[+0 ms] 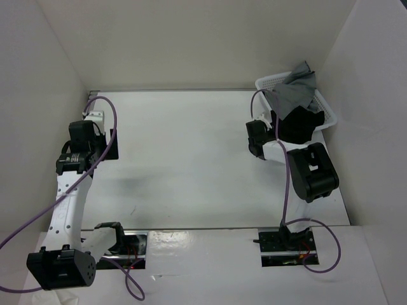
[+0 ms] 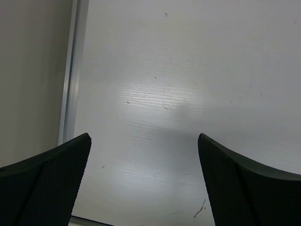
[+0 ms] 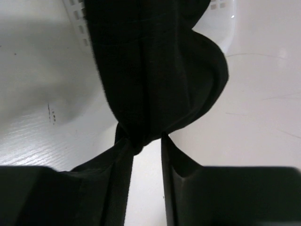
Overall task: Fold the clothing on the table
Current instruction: Grab the skirt from the pile
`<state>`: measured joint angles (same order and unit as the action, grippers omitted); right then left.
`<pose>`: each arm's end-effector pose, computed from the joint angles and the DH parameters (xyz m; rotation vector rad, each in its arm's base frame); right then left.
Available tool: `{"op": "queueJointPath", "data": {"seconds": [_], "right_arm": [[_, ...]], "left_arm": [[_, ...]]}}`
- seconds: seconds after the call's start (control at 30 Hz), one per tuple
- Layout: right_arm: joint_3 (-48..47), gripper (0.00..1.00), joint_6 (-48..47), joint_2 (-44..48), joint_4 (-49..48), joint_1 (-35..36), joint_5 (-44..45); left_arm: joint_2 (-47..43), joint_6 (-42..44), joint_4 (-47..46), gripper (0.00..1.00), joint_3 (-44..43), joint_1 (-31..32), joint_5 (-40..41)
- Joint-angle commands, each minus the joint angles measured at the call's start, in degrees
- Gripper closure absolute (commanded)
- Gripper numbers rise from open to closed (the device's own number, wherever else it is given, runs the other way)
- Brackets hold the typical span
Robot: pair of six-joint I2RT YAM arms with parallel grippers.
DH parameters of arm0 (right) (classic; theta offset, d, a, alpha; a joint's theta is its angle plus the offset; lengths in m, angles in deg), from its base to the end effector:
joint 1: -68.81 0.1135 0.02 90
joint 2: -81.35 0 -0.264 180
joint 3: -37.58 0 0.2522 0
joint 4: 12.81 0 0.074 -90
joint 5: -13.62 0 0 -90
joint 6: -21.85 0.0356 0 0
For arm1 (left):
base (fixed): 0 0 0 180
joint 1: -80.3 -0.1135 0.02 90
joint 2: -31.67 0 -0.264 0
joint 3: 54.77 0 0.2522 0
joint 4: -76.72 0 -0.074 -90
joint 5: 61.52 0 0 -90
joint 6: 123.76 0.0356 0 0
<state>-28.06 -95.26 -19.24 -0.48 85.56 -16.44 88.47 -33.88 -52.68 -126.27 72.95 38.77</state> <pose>0.3321 0.0678 0.1611 -0.3567 2.1975 -1.3239 0.2052 0.0329 0.3345 -0.2438 2.1849 0.2681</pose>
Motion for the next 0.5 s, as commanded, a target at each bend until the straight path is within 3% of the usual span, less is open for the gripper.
{"op": "queueJointPath", "data": {"seconds": [0.0,0.23,0.47], "right_arm": [[-2.00,0.67,2.76,-1.79,-0.33,0.39,0.70],[-1.47,1.00,2.77,-2.32,0.81,-0.14,0.17],[-9.28,1.00,3.30,9.52,7.92,-4.09,-6.49]], "left_arm": [[-1.51,0.47,-1.51,0.00,0.69,-0.20,0.53],[-2.04,0.47,-1.51,0.00,1.22,-0.20,0.53],[-2.04,0.47,-1.51,0.00,0.69,-0.20,0.53]]}}
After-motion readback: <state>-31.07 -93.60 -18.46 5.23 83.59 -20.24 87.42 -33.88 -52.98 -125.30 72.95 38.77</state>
